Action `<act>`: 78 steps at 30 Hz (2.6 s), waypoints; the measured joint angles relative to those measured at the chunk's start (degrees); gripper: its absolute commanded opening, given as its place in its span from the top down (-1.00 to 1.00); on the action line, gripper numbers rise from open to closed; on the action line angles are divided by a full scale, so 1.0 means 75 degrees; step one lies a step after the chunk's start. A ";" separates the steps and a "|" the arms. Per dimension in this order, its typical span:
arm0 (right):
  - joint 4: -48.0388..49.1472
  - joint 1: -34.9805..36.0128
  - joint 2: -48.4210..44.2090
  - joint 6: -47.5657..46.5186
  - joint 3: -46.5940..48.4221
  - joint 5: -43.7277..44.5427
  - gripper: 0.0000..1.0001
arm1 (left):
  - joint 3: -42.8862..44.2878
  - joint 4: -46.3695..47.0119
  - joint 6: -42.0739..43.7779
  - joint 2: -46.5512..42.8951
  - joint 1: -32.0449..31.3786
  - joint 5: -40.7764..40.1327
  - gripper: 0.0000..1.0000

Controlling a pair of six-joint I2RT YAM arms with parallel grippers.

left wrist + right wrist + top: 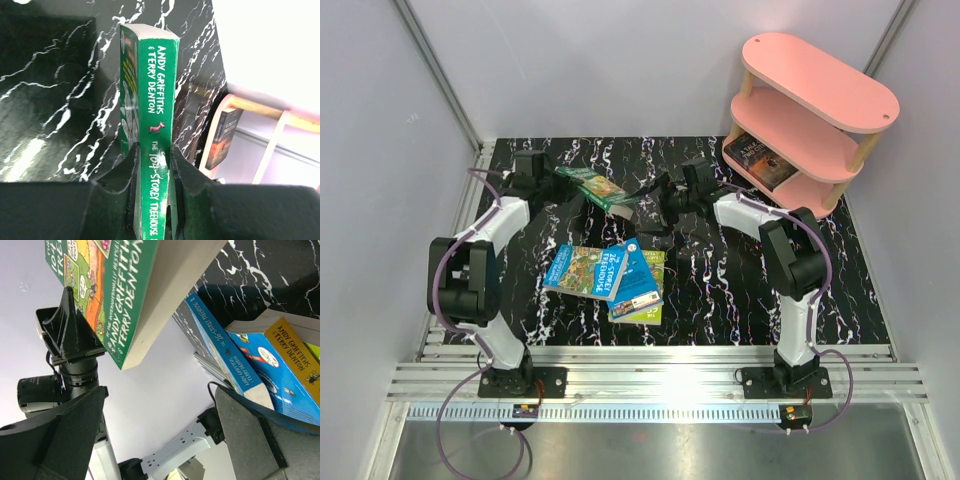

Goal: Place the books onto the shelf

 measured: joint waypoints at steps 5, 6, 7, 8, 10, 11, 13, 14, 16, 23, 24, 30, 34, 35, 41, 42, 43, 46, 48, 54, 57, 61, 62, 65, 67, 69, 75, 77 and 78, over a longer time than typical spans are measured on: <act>0.0764 -0.0017 -0.0085 0.0460 -0.0475 0.0093 -1.00 | 0.0431 -0.0189 -0.0099 0.0061 -0.0312 -0.0248 1.00; 0.0892 -0.0020 -0.0102 0.0527 -0.0548 0.0090 -1.00 | 0.0583 -0.0280 -0.0096 0.0064 -0.0361 -0.0265 1.00; 0.1026 -0.0023 -0.0108 0.0600 -0.0606 0.0090 -0.99 | 0.0758 -0.0379 -0.0087 0.0073 -0.0408 -0.0274 1.00; 0.1163 -0.0029 -0.0111 0.0670 -0.0659 0.0090 -1.00 | 0.0927 -0.0440 -0.0076 0.0082 -0.0452 -0.0268 1.00; 0.1428 -0.0032 -0.0111 0.0810 -0.0752 0.0090 -0.99 | 0.1119 -0.0361 -0.0082 0.0087 -0.0493 -0.0216 1.00; 0.1521 -0.0038 -0.0111 0.0863 -0.0775 0.0090 -0.99 | 0.1160 -0.0294 -0.0105 0.0087 -0.0490 -0.0146 1.00; 0.1716 -0.0047 -0.0111 0.0921 -0.0801 0.0102 -1.00 | 0.1177 -0.0169 -0.0195 0.0093 -0.0484 -0.0006 1.00; 0.1818 -0.0058 -0.0117 0.0944 -0.0819 0.0108 -1.00 | 0.1177 -0.0111 -0.0256 0.0096 -0.0478 0.0064 1.00; 0.2133 -0.0093 -0.0152 0.0973 -0.0933 0.0210 -1.00 | 0.1174 0.0026 -0.0341 0.0111 -0.0443 0.0207 1.00; 0.3378 -0.0326 -0.0536 0.1058 -0.1507 0.0469 -0.99 | 0.1046 0.0385 -0.0667 0.0105 -0.0425 0.0589 1.00; 0.3643 -0.0353 -0.0644 0.1090 -0.1609 0.0498 -0.98 | 0.1011 0.0431 -0.0708 0.0105 -0.0425 0.0632 1.00; 0.5257 -0.0408 -0.1139 0.1498 -0.2119 0.0705 -0.96 | 0.0903 0.0478 -0.1052 0.0108 -0.0443 0.0784 1.00; 0.5607 -0.0478 -0.1239 0.1647 -0.2232 0.0828 -0.96 | 0.0903 0.0612 -0.1195 0.0105 -0.0498 0.0833 1.00; 0.5633 -0.0495 -0.1239 0.1699 -0.2232 0.0833 -0.96 | 0.0906 0.0632 -0.1230 0.0108 -0.0513 0.0833 1.00; 0.5960 -0.0516 -0.1078 0.1982 -0.2232 0.0944 -0.96 | 0.1008 0.0618 -0.1300 0.0146 -0.0705 0.0906 1.00; 0.6015 -0.0516 -0.1020 0.2037 -0.2232 0.0938 -0.96 | 0.1061 0.0615 -0.1294 0.0163 -0.0755 0.0895 1.00; 0.6030 -0.0516 -0.0962 0.2095 -0.2232 0.0944 -0.95 | 0.1122 0.0606 -0.1288 0.0181 -0.0787 0.0877 1.00; 0.6158 -0.0516 -0.0819 0.2305 -0.2232 0.0941 -0.96 | 0.1291 0.0583 -0.1233 0.0216 -0.0845 0.0868 1.00; 0.6304 -0.0516 -0.0784 0.2422 -0.2247 0.0950 -0.96 | 0.1405 0.0571 -0.1201 0.0251 -0.0866 0.0868 1.00; 0.6630 -0.0530 -0.0737 0.2655 -0.2366 0.1020 -0.96 | 0.1609 0.0548 -0.1174 0.0306 -0.0918 0.0889 1.00; 0.6799 -0.0530 -0.0629 0.2766 -0.2366 0.1011 -0.96 | 0.1684 0.0481 -0.1061 0.0306 -0.0930 0.0886 1.00; 0.6872 -0.0530 -0.0536 0.2841 -0.2366 0.0976 -0.97 | 0.1993 0.0143 -0.0787 0.0335 -0.0921 0.0886 1.00; 0.6872 -0.0530 -0.0536 0.2841 -0.2366 0.0956 -0.97 | 0.2090 0.0070 -0.0726 0.0350 -0.0918 0.0889 1.00; 0.6872 -0.0530 -0.0533 0.2841 -0.2363 0.0877 -0.97 | 0.2550 -0.0184 -0.0487 0.0490 -0.0915 0.0906 1.00; 0.6872 -0.0530 -0.0525 0.2844 -0.2361 0.0848 -0.97 | 0.2818 -0.0256 -0.0376 0.0586 -0.0924 0.0918 1.00; 0.6878 -0.0530 -0.0490 0.2871 -0.2343 0.0810 -0.97 | 0.2949 -0.0280 -0.0256 0.0641 -0.0941 0.0915 1.00; 0.6878 -0.0530 -0.0280 0.2920 -0.2197 0.0740 -0.98 | 0.3048 -0.0484 -0.0058 0.0761 -0.1011 0.1005 1.00; 0.6878 -0.0530 -0.0160 0.2935 -0.2087 0.0734 -0.96 | 0.3040 -0.0481 -0.0067 0.0787 -0.1029 0.1072 1.00; 0.6878 -0.0530 -0.0076 0.2949 -0.1985 0.0734 -0.95 | 0.3002 -0.0458 -0.0105 0.0784 -0.1029 0.1116 1.00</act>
